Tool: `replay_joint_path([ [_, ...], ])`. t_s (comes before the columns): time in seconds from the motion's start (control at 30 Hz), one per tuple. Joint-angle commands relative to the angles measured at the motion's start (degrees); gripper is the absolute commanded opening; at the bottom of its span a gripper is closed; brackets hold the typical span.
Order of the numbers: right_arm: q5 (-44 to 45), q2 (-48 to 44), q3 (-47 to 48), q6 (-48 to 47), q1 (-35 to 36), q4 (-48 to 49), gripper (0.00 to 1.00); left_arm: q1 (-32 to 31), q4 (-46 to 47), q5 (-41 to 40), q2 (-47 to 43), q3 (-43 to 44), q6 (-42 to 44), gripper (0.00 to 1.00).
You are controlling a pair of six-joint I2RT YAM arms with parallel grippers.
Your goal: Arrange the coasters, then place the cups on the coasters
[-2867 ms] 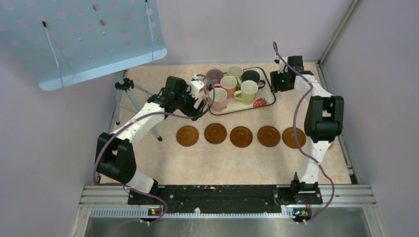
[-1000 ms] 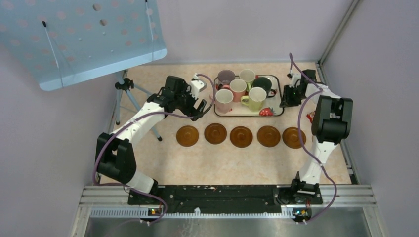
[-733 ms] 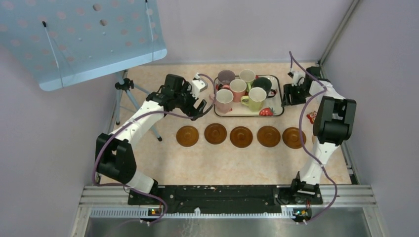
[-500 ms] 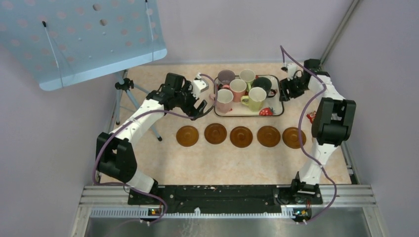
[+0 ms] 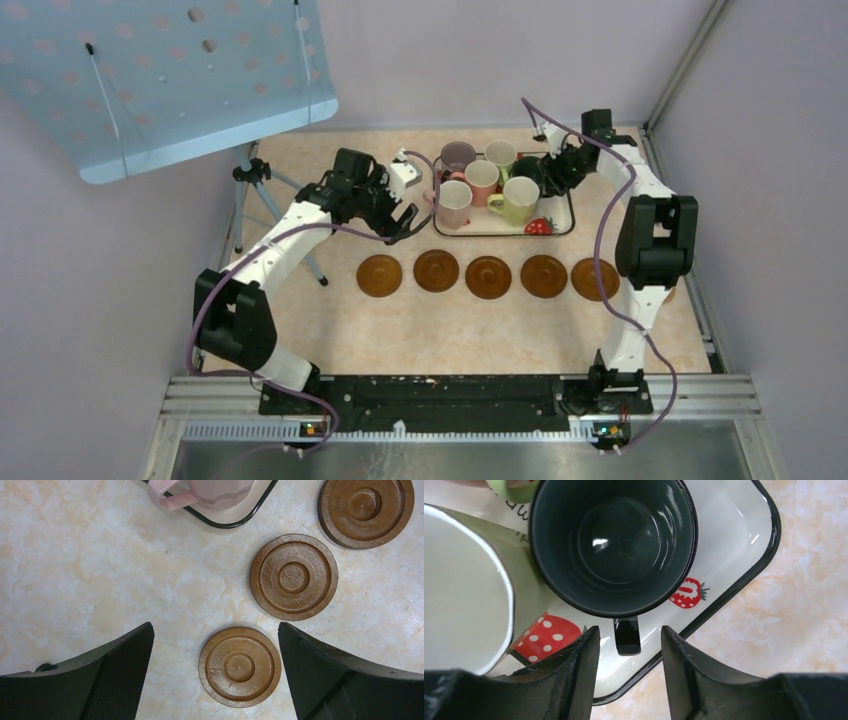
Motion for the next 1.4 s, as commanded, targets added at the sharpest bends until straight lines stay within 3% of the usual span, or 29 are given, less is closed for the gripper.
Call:
replay_joint_path([
  [0.0, 0.8, 2.4, 2.4, -2.2, 1.3, 2.5, 0.46, 0.2, 0.6, -0.7, -3.3, 0.6, -0.6, 0.99],
  [0.33, 1.2, 4.9, 2.5, -2.7, 1.9, 5.0, 0.36, 0.2, 0.4, -2.4, -5.3, -0.2, -0.7, 0.99],
  [0.57, 1.0, 3.1, 0.2, -3.3, 1.9, 6.9, 0.17, 0.2, -0.2, -2.5, -6.3, -0.7, -0.7, 0.99],
  [0.67, 1.2, 0.9, -1.5, -2.6, 1.8, 8.3, 0.00, 0.2, 0.4, -2.7, -7.2, -1.2, -0.6, 0.99],
  [1.03, 0.5, -8.8, -4.1, 4.8, 0.4, 9.5, 0.00, 0.2, 2.4, -4.4, -9.3, -2.1, -2.8, 0.99],
  [1.37, 5.2, -18.1, -4.7, 11.6, 0.4, 10.3, 0.00, 0.4, 4.3, -5.8, -13.0, -3.9, -5.7, 0.99],
])
